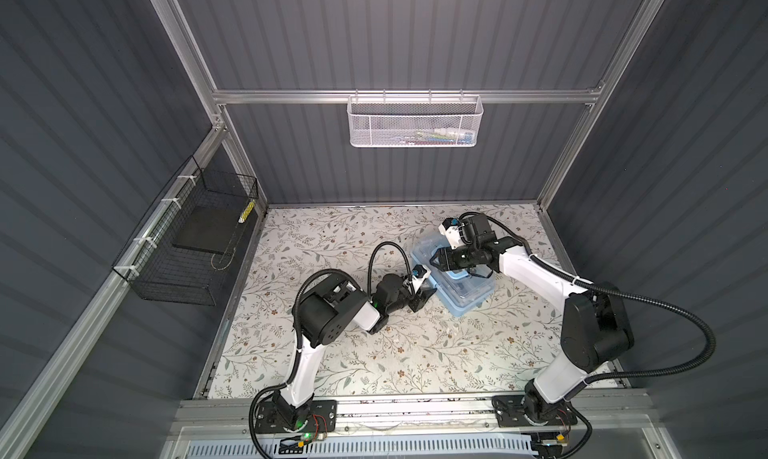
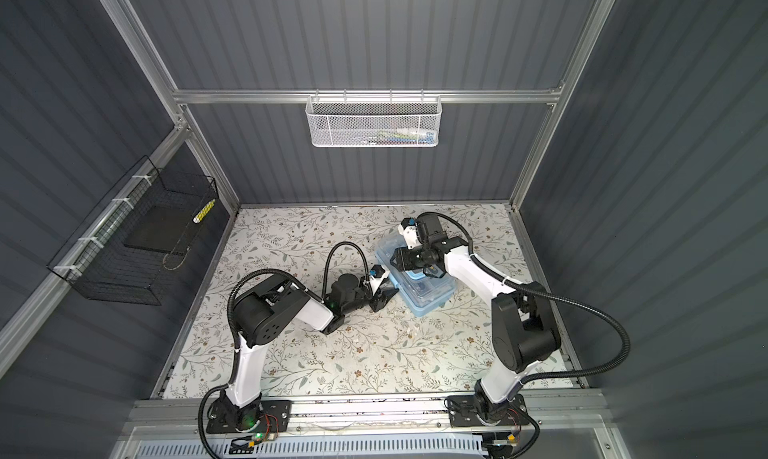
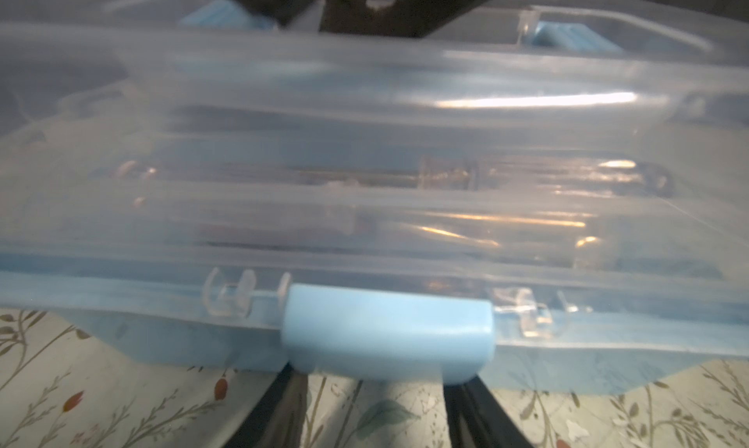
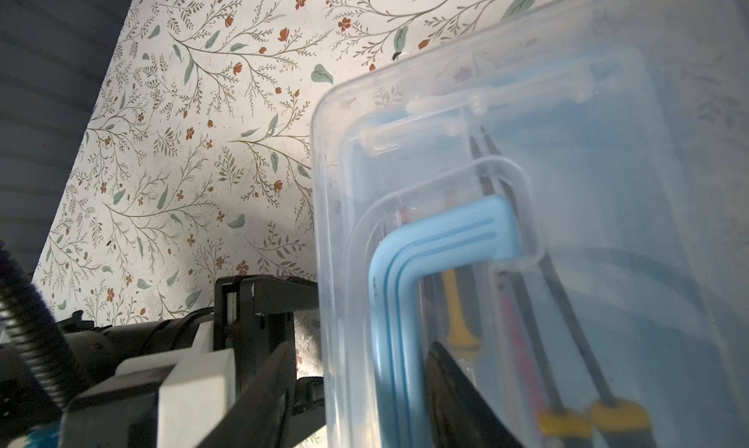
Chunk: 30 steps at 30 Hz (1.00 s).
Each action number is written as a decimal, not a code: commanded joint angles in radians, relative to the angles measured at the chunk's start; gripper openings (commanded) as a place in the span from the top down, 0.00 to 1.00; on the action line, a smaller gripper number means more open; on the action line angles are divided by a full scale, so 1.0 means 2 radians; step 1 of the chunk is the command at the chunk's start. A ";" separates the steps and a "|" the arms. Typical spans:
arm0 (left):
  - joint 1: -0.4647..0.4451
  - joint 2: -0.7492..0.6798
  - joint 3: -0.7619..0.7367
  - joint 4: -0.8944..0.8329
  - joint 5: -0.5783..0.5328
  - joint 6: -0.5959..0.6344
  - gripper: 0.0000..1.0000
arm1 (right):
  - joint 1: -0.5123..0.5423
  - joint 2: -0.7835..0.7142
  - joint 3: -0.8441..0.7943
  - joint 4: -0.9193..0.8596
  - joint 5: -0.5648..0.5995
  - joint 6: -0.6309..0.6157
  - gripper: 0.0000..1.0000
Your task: Pack the tool kit
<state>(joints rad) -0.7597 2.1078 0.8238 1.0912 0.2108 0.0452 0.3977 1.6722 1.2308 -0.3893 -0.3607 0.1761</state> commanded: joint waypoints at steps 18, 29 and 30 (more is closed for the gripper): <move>0.003 -0.024 0.016 -0.014 -0.024 -0.002 0.56 | 0.004 0.029 -0.029 -0.061 -0.009 0.012 0.47; 0.003 -0.047 0.018 -0.063 -0.032 0.002 0.57 | 0.004 0.025 -0.033 -0.059 -0.008 0.015 0.48; 0.003 -0.049 0.018 -0.065 -0.032 0.001 0.57 | 0.004 0.025 -0.033 -0.059 -0.008 0.015 0.48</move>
<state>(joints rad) -0.7650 2.0567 0.8333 0.9710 0.1913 0.0452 0.3950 1.6711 1.2217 -0.3725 -0.3649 0.1833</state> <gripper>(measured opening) 0.497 0.524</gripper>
